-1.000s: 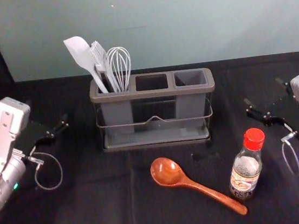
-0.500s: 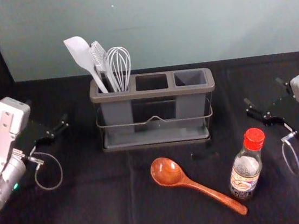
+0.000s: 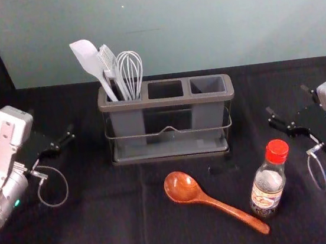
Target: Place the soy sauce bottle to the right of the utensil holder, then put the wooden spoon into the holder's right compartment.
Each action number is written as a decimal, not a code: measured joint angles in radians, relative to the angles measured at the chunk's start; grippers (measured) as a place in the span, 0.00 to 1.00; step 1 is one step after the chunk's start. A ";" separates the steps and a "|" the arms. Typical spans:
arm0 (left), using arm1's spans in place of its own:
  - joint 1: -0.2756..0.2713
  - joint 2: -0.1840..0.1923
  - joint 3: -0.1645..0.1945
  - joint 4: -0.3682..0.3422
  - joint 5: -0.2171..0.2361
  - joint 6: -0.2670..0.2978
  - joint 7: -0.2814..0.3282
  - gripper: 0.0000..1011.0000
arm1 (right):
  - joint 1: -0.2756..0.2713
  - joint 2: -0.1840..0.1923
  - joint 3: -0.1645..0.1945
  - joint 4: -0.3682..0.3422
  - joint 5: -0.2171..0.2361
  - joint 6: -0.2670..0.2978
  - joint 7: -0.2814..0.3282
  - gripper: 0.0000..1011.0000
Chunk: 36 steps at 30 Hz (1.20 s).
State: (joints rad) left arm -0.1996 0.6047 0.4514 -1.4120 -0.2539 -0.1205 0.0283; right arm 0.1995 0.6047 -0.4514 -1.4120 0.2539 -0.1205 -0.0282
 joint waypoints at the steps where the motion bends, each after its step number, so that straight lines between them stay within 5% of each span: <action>1: 0.000 0.000 0.000 0.000 0.000 0.000 0.000 0.99 | 0.000 0.000 0.000 0.000 0.000 0.000 0.000 0.99; 9: 0.000 0.000 0.000 0.000 0.000 0.000 0.000 0.99 | -0.014 0.004 0.016 -0.009 0.000 -0.008 0.001 0.99; 21: 0.000 0.000 0.000 0.000 0.000 0.000 0.000 0.99 | -0.184 0.087 0.112 -0.178 0.017 -0.018 -0.011 0.99; 32: 0.000 0.000 0.000 0.000 0.000 0.000 0.000 0.99 | -0.423 0.202 0.262 -0.349 0.151 -0.076 0.058 0.99; 36: 0.000 0.000 0.000 0.000 0.000 0.000 0.000 0.99 | -0.524 0.246 0.334 -0.406 0.267 -0.119 0.151 0.99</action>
State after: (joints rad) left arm -0.1995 0.6047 0.4515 -1.4120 -0.2539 -0.1206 0.0283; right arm -0.3241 0.8511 -0.1174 -1.8179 0.5211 -0.2398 0.1225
